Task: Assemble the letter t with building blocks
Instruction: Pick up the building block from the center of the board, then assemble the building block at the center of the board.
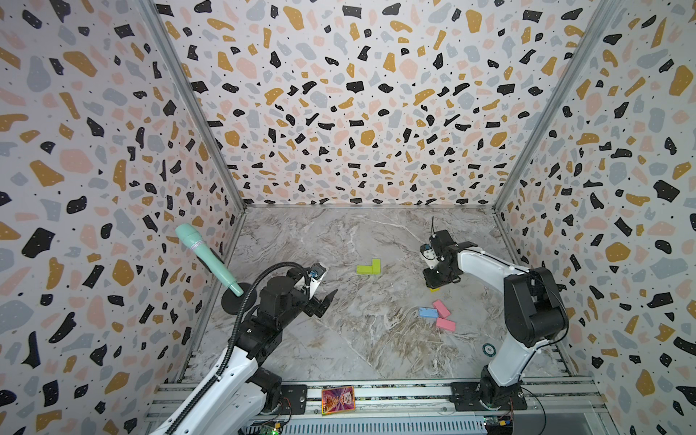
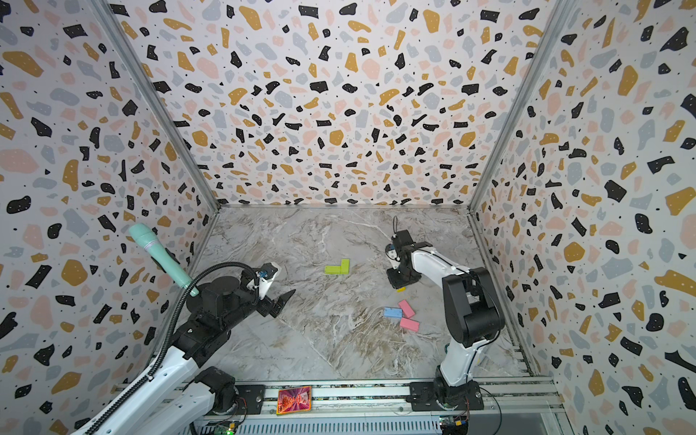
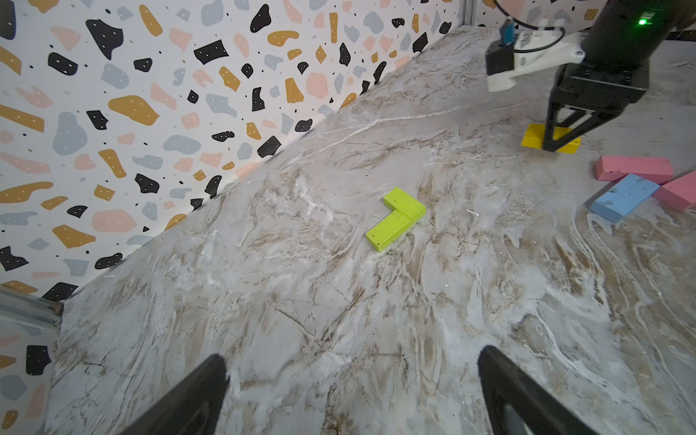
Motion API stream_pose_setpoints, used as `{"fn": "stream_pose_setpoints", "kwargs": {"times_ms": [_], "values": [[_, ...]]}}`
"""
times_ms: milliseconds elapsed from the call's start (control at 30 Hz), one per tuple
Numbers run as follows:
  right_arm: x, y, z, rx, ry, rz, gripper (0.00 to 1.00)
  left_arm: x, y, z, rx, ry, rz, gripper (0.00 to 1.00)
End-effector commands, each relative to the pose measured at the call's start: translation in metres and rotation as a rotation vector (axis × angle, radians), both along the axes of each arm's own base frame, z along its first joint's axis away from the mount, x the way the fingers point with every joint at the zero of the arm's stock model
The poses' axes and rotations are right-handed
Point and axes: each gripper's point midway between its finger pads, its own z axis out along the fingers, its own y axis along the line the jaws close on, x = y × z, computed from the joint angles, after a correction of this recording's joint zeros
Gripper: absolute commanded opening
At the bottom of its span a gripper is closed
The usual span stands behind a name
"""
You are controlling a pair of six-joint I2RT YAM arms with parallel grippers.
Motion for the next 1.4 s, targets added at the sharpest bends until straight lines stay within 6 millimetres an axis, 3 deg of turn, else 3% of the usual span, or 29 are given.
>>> {"fn": "stream_pose_setpoints", "kwargs": {"times_ms": [0, 233, 367, 533, 833, 1100, 1367], "values": [[0.007, 0.029, 0.021, 0.001, -0.047, 0.251, 0.18, 0.000, -0.003, 0.009, -0.016, -0.041, -0.014, 0.99], [0.019, 0.068, 0.047, -0.024, -0.226, 0.639, 0.15, 0.000, -0.003, 0.011, -0.011, -0.053, -0.019, 1.00], [0.019, 0.069, 0.044, -0.134, -0.326, 0.860, 0.14, -0.001, -0.001, 0.010, -0.013, -0.054, -0.011, 0.99], [0.021, 0.080, 0.040, -0.109, -0.280, 0.993, 0.16, -0.002, 0.000, 0.014, -0.028, -0.072, -0.004, 0.99], [0.029, 0.096, 0.015, -0.140, -0.204, 1.108, 0.17, -0.004, 0.002, 0.019, -0.039, -0.097, 0.002, 0.99], [0.035, 0.102, 0.013, -0.136, -0.194, 1.133, 0.19, -0.002, 0.005, 0.022, -0.038, -0.109, 0.021, 0.99], [0.043, 0.107, -0.005, -0.148, -0.132, 1.125, 0.19, -0.005, 0.008, 0.027, -0.050, -0.133, 0.035, 0.99]]}}
